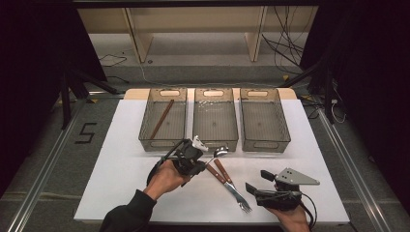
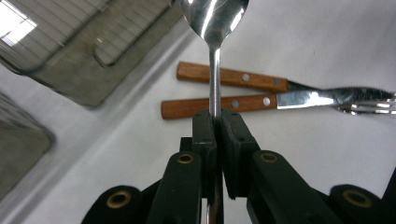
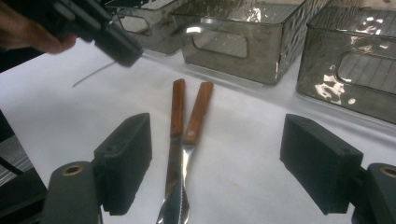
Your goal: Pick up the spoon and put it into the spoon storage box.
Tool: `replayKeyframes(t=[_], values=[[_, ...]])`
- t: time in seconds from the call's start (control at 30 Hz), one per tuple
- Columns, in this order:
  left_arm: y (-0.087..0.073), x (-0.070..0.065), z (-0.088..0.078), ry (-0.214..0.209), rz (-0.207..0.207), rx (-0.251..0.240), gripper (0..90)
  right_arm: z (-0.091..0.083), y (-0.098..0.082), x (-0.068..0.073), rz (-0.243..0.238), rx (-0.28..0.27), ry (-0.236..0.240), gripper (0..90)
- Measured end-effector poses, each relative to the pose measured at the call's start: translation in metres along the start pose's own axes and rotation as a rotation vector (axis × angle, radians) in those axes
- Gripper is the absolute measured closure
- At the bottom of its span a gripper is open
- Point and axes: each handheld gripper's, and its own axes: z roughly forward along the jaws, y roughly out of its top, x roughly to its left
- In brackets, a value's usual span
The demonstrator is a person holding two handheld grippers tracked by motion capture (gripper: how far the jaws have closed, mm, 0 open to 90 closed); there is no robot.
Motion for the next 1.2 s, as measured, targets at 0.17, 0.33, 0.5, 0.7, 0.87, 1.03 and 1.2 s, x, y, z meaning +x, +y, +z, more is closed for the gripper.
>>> replayKeyframes(t=[0.17,0.33,0.5,0.7,0.87,1.03,1.2], values=[[0.010,0.012,-0.012,0.018,-0.020,-0.054,84.7,0.000,0.000,0.000,0.001,0.000,0.000,25.7],[0.019,0.026,-0.021,0.031,-0.052,-0.107,84.7,0.000,0.000,0.000,0.002,-0.001,0.001,25.7],[0.029,0.037,-0.027,0.036,-0.072,-0.137,84.7,0.000,0.000,0.000,0.002,0.000,0.002,25.7],[0.048,0.045,-0.030,0.046,-0.085,-0.170,84.7,0.000,0.000,0.000,0.007,0.000,0.003,25.7],[0.063,0.051,-0.026,0.051,-0.101,-0.186,84.7,0.000,0.000,0.000,0.008,-0.005,0.003,25.7],[0.075,0.059,-0.023,0.049,-0.122,-0.204,84.7,-0.001,0.000,0.000,0.013,-0.006,0.006,25.7],[0.086,0.065,-0.019,0.061,-0.130,-0.218,84.7,-0.001,0.000,-0.001,0.013,-0.003,0.008,25.7]])
